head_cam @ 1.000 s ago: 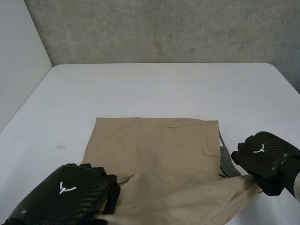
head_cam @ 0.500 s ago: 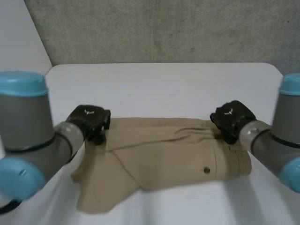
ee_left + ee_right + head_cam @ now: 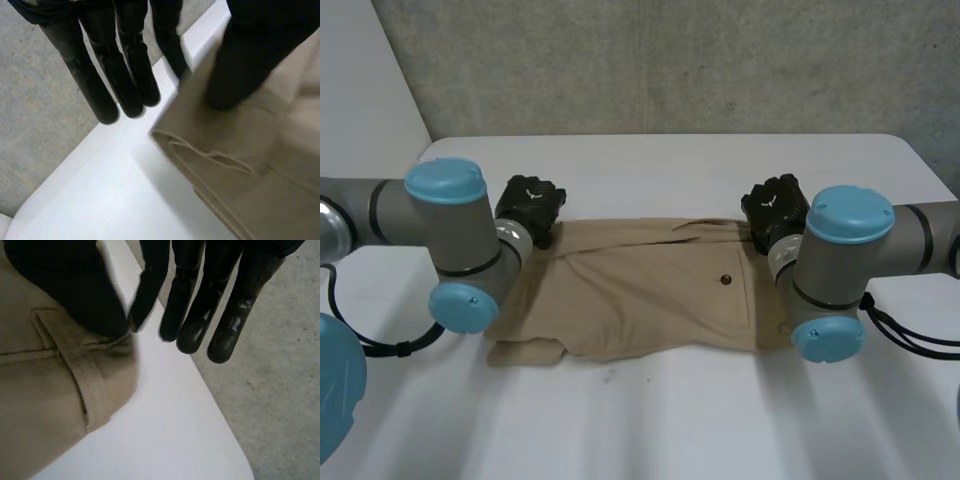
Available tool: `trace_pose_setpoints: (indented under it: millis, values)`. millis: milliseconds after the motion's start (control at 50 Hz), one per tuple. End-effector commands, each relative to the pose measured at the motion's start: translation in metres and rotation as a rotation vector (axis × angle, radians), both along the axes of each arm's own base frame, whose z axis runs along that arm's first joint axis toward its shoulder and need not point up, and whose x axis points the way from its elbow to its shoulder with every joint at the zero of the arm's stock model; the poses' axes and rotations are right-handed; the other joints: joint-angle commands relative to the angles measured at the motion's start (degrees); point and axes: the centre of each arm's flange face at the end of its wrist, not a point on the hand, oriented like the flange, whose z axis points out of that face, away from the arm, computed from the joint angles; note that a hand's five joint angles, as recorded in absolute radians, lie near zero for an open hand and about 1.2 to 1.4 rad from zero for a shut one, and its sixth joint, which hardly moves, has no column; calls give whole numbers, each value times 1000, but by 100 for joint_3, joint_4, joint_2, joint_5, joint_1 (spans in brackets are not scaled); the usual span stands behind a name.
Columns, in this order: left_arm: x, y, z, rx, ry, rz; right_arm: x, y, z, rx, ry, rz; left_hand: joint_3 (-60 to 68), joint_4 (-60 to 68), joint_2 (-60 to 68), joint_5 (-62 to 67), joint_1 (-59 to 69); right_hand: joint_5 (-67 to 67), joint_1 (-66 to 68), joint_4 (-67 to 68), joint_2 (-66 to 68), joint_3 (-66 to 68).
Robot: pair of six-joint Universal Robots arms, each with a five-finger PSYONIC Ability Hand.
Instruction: Fold the shorts.
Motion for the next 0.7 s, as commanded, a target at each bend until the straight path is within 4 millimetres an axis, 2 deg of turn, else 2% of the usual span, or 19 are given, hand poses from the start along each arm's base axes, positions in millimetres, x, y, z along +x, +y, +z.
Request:
trace_pose_setpoints:
  millis: [20, 100, 160, 260, 360, 520, 620, 640, 700]
  values:
    - [-11, 17, -3, 11, -2, -63, 2, -5, 6, -33, -3, -2, -4157, -4147, -4035, -4189, -3949, -4549, -3566, -4478, -4442, -4463]
    - [-13, 27, 23, -23, 26, -97, 0, -1, 31, -56, -79, -7, -4124, -4114, -4002, -4157, -3916, -4549, -3566, -4478, -4442, -4463]
    - [-10, 33, 31, -27, 28, -101, -3, 5, 44, -43, -133, -7, -4090, -4080, -3968, -4123, -3882, -4549, -3566, -4478, -4442, -4463]
    - [-7, 41, 25, 3, 16, -112, -9, 15, 43, 22, -118, -10, -4057, -4046, -3935, -4089, -3848, -4549, -3566, -4478, -4442, -4463]
    - [-8, 34, 13, 10, 7, -109, -14, 25, 31, 108, -82, -13, -4057, -4046, -3934, -4089, -3848, -4549, -3566, -4478, -4442, -4463]
    - [-6, -1, -13, 2, 7, -73, -17, 29, 23, 135, -69, -17, -4023, -4012, -3901, -4055, -3815, -4549, -3566, -4478, -4442, -4463]
    - [-6, -37, -3, -122, 53, -44, -19, 30, 22, 140, -68, -19, -4040, -4029, -3917, -4072, -3831, -4549, -3566, -4478, -4442, -4463]
    - [-3, -50, 0, -162, 67, -30, -19, 30, 22, 142, -69, -19, -4023, -4013, -3901, -4055, -3815, -4549, -3566, -4478, -4442, -4463]
    - [3, -69, 5, -218, 85, -4, -20, 31, 24, 139, -72, -24, -3872, -3862, -3750, -3904, -3664, -4549, -3566, -4478, -4442, -4463]
